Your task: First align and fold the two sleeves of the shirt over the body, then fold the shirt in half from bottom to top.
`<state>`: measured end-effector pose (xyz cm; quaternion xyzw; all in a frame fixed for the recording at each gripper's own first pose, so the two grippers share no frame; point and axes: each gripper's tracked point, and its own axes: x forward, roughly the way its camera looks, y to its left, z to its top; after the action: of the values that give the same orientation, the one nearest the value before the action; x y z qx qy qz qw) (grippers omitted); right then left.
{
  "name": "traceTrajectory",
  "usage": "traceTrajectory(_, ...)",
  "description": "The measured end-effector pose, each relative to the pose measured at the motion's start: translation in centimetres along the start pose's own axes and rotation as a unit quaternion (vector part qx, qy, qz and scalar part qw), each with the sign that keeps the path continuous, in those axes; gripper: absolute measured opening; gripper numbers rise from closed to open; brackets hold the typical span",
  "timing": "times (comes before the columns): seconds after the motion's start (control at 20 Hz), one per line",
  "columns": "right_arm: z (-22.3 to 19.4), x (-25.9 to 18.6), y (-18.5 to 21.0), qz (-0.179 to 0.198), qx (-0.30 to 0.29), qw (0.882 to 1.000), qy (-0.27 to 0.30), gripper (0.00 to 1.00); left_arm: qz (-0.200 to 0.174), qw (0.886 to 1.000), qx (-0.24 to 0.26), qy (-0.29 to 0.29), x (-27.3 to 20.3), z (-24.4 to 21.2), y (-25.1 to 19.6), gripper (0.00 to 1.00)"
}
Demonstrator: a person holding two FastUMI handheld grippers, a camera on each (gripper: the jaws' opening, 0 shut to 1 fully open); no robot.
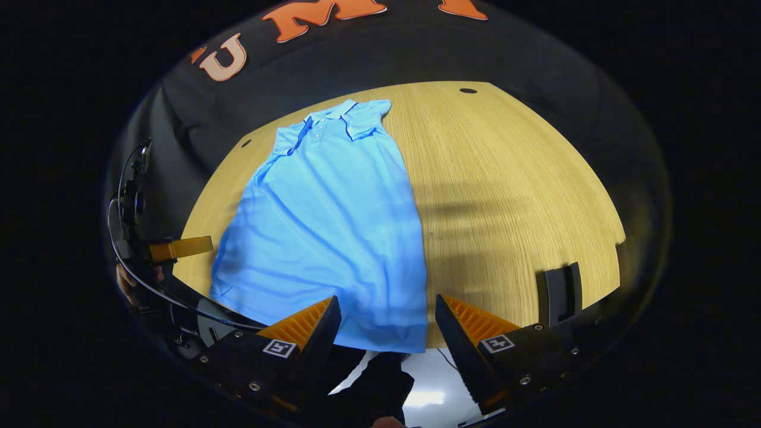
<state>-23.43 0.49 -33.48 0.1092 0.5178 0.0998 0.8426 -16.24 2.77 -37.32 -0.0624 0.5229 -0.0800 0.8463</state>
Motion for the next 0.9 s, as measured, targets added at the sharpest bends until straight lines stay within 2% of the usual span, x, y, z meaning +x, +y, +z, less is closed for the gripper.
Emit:
traceTrajectory(0.35, -1.8, 0.7, -0.4, -0.013, -0.026, 0.999, 0.012, 0.96, 0.005, 1.000, -0.014, 0.015, 0.4, -5.5, 0.8, 1.00)
traceTrajectory(0.6, -3.4, 1.2, -0.4, -0.018, -0.021, 1.000, 0.015, 0.97, 0.014, 1.000, -0.021, 0.013, 0.6, -7.7, 1.5, 1.00)
traceTrajectory(0.7, -3.5, 1.4, -0.5, -0.024, -0.025, 0.999, 0.006, 0.95, 0.020, 1.000, -0.003, -0.006, 0.8, -7.7, 1.5, 1.00)
traceTrajectory(0.85, -3.4, 1.6, -1.1, -0.060, -0.077, 0.995, -0.010, 0.87, 0.038, 0.997, 0.057, -0.041, 1.2, -7.4, 1.4, 1.00)
traceTrajectory(0.9, -3.5, 1.7, -0.7, -0.061, -0.093, 0.994, -0.009, 0.72, 0.039, 0.997, 0.051, -0.040, 1.2, -7.5, 1.2, 1.00)
